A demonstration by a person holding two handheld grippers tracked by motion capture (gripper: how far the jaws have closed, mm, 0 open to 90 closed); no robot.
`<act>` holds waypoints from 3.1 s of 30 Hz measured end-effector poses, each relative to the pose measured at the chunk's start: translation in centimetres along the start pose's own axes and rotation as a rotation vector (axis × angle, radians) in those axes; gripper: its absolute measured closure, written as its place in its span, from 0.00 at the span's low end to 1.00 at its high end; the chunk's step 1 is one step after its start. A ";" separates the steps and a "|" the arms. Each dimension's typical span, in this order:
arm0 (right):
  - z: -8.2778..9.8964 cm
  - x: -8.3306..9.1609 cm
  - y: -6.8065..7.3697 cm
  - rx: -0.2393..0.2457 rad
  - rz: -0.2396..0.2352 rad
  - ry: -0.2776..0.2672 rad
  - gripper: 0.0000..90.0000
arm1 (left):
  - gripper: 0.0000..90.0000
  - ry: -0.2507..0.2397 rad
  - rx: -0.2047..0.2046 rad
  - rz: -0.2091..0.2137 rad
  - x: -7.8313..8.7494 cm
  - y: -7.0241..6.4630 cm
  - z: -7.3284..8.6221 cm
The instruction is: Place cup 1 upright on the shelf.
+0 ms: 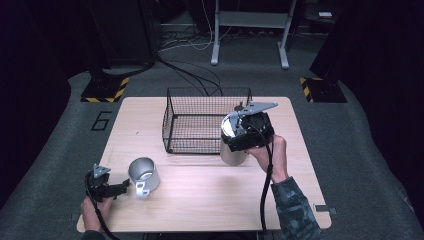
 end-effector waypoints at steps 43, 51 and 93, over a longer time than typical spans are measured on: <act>-3.6 -1.5 -3.5 -0.012 0.066 0.006 0.04 | 0.07 0.000 0.000 0.001 0.0 0.0 0.0; -4.6 -2.0 -3.7 0.002 0.069 0.004 0.04 | 0.07 0.000 0.000 0.001 0.0 0.0 0.0; -5.9 -10.6 -6.7 -0.048 0.112 0.073 0.04 | 0.07 0.002 -0.002 0.000 0.0 0.0 0.0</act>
Point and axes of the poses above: each handheld gripper's, and its own axes: x roughly backward along the jaws, z roughly out of its underside, y roughly to its left, the point moved 4 cm from there along -x, roughly forward along the jaws, and after that the axes turned 12 degrees about z, right-handed, at the moved point
